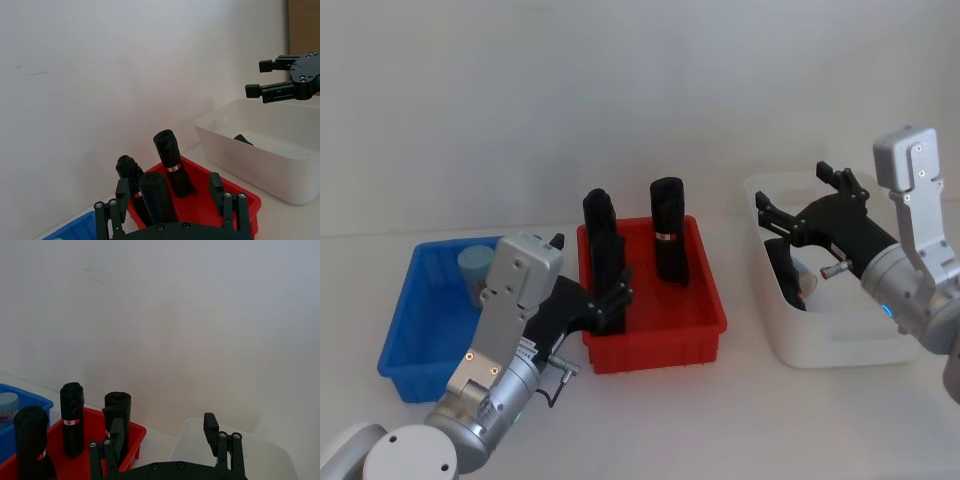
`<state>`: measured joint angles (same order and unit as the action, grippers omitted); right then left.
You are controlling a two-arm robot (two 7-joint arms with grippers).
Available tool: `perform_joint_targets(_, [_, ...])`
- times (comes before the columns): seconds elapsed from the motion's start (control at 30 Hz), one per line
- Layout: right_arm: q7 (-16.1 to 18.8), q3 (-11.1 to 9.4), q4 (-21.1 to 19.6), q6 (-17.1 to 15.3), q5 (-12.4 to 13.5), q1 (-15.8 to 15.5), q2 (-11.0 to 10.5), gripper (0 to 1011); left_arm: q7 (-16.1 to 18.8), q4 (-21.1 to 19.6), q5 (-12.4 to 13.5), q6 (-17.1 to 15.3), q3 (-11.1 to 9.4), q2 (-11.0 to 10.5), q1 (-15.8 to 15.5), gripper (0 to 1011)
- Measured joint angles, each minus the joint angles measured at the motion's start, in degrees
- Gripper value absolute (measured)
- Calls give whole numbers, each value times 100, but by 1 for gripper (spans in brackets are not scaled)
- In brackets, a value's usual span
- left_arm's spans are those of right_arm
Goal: Pick the cotton swabs from the blue box and place them into the white box.
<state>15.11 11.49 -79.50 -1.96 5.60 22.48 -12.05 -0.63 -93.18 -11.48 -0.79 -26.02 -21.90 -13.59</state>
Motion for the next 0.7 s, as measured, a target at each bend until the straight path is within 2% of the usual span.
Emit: perform_joint_targets(0.7, [0, 0, 0, 0, 0, 0, 0, 1002, 0, 0, 0, 0, 0, 0, 0, 1004])
